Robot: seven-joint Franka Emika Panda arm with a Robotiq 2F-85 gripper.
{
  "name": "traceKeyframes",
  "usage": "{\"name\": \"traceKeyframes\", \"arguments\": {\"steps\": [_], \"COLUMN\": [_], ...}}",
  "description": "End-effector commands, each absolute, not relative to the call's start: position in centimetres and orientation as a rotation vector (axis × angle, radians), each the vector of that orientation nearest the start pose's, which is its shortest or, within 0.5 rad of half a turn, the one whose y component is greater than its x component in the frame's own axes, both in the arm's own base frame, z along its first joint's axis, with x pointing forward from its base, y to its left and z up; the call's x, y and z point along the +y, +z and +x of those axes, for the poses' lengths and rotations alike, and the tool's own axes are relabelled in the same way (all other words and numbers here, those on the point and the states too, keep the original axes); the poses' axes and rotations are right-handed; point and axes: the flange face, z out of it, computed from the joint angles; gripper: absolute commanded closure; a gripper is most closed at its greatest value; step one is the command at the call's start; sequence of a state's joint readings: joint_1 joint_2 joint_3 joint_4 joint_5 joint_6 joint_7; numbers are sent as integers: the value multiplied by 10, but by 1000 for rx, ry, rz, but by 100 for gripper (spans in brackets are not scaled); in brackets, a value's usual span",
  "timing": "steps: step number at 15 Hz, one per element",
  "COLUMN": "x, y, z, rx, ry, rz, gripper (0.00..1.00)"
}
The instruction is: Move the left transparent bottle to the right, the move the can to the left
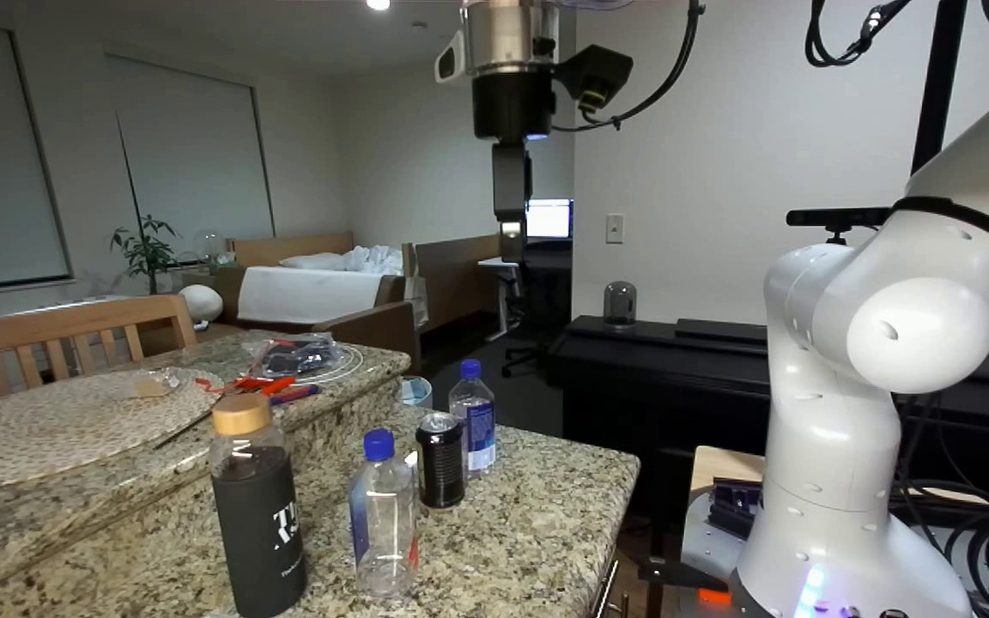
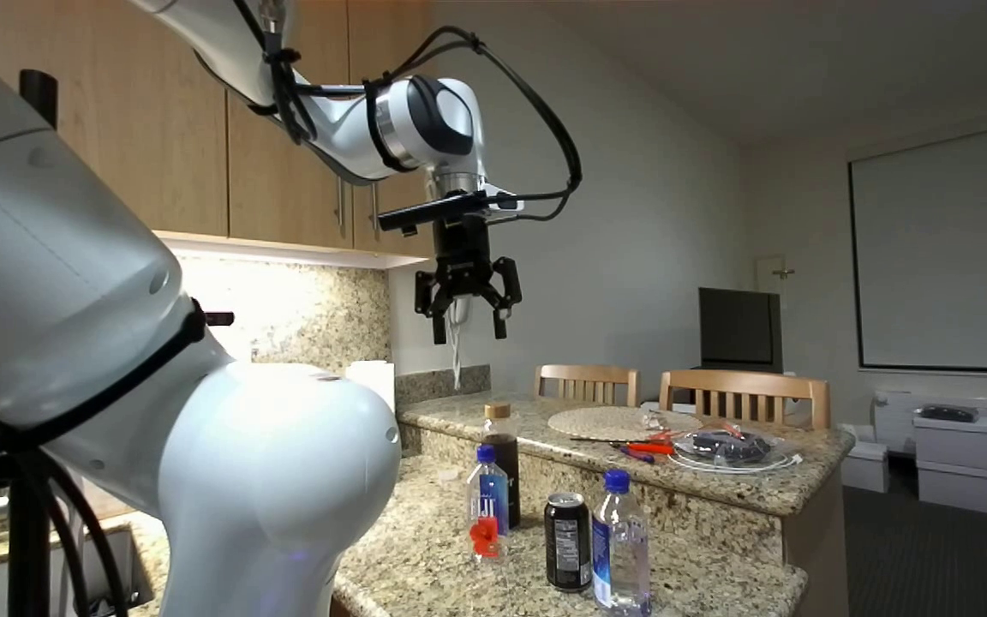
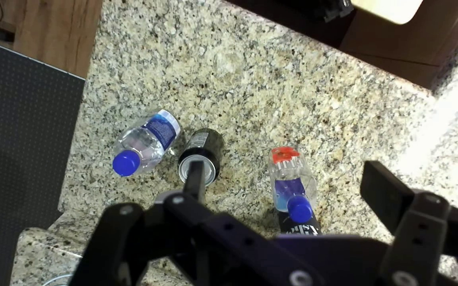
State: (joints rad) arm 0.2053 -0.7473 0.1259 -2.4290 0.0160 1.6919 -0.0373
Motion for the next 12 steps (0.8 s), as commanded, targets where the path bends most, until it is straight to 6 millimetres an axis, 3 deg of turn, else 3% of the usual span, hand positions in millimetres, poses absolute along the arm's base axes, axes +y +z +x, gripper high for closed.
{"name": "traceKeyframes", "arguments": {"steps": [1, 8, 12], "x": [115, 115, 124], "y": [553, 553, 541], "z": [306, 306, 321], "rx": [-533, -533, -531], "ry": [-23, -22, -75], "rz": [-3165, -3165, -3160], "gripper": [0, 0, 0]}}
